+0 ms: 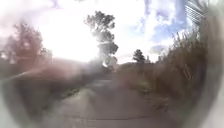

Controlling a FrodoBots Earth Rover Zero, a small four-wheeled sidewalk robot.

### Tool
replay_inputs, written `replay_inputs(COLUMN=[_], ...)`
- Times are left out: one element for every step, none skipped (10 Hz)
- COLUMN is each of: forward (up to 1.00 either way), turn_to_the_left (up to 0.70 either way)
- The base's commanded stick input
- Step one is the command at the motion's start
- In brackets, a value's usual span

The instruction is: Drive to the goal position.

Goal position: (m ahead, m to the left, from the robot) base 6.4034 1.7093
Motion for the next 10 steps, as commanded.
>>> replay_inputs(forward=[0.50, 0.50, 0.50, 0.50, 0.50, 0.50, 0.50, 0.50, 0.50, 0.50], turn_to_the_left=[0.01, 0.01, 0.01, 0.01, 0.01, 0.01, 0.01, 0.01, 0.01, 0.01])
